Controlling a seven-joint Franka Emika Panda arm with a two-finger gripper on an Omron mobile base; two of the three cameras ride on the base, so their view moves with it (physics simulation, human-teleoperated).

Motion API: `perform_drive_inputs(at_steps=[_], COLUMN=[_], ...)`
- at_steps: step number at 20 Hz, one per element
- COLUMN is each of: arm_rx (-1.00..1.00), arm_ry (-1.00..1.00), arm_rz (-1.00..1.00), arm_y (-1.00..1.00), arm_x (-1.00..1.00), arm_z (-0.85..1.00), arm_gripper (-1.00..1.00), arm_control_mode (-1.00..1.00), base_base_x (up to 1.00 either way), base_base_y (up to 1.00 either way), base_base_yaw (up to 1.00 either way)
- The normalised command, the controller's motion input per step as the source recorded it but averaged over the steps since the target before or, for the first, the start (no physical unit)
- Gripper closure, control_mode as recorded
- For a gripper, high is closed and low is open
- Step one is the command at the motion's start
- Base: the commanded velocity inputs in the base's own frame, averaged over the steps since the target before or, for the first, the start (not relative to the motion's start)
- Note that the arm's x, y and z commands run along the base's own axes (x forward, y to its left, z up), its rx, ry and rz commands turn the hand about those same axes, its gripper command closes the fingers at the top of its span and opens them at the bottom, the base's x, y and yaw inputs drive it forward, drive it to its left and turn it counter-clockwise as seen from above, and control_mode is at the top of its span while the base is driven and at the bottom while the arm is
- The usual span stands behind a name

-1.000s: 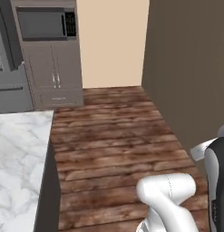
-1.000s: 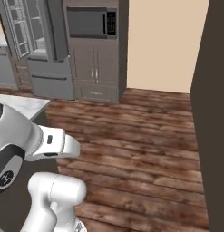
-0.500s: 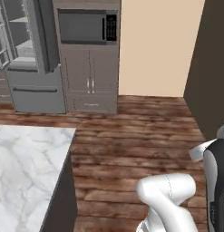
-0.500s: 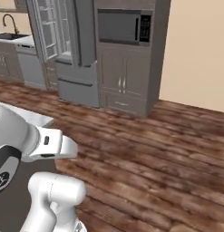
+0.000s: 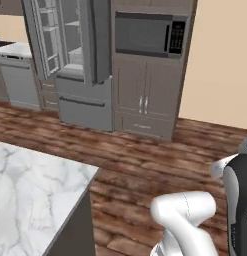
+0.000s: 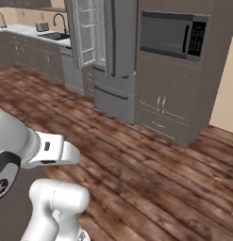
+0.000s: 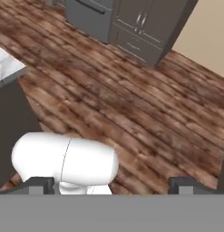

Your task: Take the cheese, steak, and onion from the fridge and place them on the plate on the dining counter to create an appetizer plate.

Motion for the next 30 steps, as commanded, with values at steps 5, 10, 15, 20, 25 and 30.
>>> perform_drive_inputs(at_steps=[5,10,15,20,25,30], arm_rx=[0.0,0.0,0.0,0.0,0.0,0.0], arm_ry=[0.0,0.0,0.0,0.0,0.0,0.0], arm_rz=[0.0,0.0,0.0,0.0,0.0,0.0], arm_y=[0.0,0.0,0.0,0.0,0.0,0.0], arm_x=[0.0,0.0,0.0,0.0,0.0,0.0], arm_z=[0.0,0.0,0.0,0.0,0.0,0.0], arm_gripper=[-1.0,-1.0,-1.0,-1.0,-1.0,-1.0], arm_control_mode=[1.0,1.0,1.0,1.0,1.0,1.0], base_base_x=[1.0,1.0,1.0,1.0,1.0,1.0], base_base_y=[-0.34,-0.55,-0.62,-0.6,-0.61,-0.06], base_base_yaw=[0.57,0.56,0.52,0.46,0.29,0.07])
